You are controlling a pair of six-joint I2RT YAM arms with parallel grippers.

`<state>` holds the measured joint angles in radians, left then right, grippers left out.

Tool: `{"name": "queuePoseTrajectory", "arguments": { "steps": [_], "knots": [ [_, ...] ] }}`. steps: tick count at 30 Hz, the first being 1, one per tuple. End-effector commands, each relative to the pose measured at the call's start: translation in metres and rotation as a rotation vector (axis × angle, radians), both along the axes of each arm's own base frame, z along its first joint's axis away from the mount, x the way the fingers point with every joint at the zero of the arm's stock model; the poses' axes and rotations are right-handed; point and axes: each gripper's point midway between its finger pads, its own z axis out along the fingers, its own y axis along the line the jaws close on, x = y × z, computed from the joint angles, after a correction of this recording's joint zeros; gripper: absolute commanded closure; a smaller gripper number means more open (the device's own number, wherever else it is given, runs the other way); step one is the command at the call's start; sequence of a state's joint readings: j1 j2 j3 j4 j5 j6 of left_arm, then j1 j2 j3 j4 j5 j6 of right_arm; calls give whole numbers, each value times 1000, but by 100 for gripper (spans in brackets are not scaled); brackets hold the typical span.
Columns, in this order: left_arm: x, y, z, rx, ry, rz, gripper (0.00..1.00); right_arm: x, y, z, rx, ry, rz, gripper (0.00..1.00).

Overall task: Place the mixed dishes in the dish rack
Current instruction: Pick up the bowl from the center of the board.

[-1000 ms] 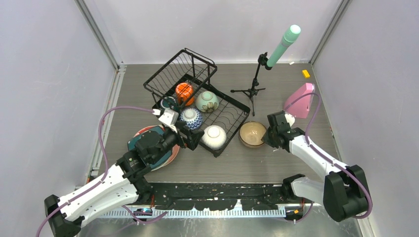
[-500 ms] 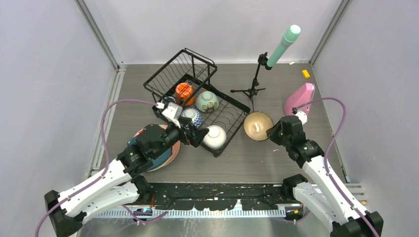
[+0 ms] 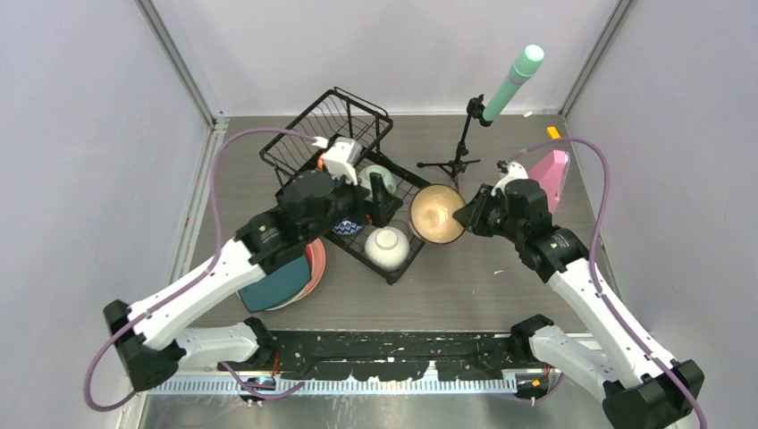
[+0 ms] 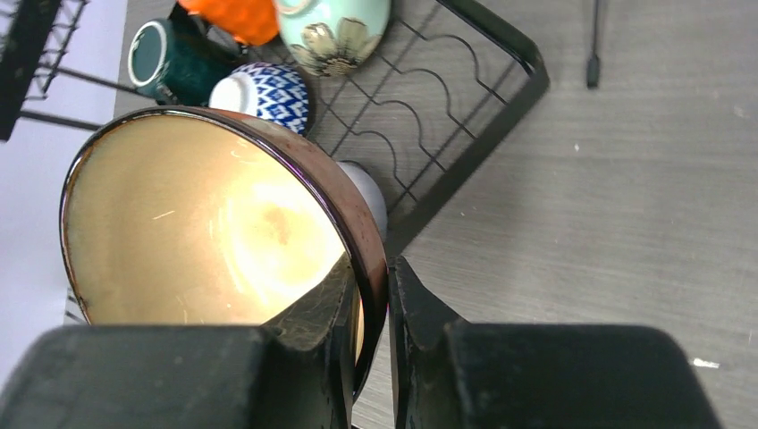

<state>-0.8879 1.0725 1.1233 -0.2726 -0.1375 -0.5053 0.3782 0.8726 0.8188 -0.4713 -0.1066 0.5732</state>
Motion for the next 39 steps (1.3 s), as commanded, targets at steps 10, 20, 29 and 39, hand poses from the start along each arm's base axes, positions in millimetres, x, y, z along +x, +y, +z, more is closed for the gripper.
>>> {"name": "queuePoseTrajectory", "arguments": {
  "steps": [10, 20, 29, 39],
  "knots": [
    [8, -43, -64, 207, 245, -44, 31, -3, 27, 76, -143, -320, 44, 100],
    [12, -46, -91, 274, 283, -45, 51, -3, 23, 60, -252, -289, 31, 100],
    [16, -50, -115, 323, 344, -24, 87, -3, 29, 57, -293, -292, 35, 100],
    [11, -61, -120, 247, 326, -76, 100, -7, 42, 58, -194, -295, 53, 88]
  ]
}}
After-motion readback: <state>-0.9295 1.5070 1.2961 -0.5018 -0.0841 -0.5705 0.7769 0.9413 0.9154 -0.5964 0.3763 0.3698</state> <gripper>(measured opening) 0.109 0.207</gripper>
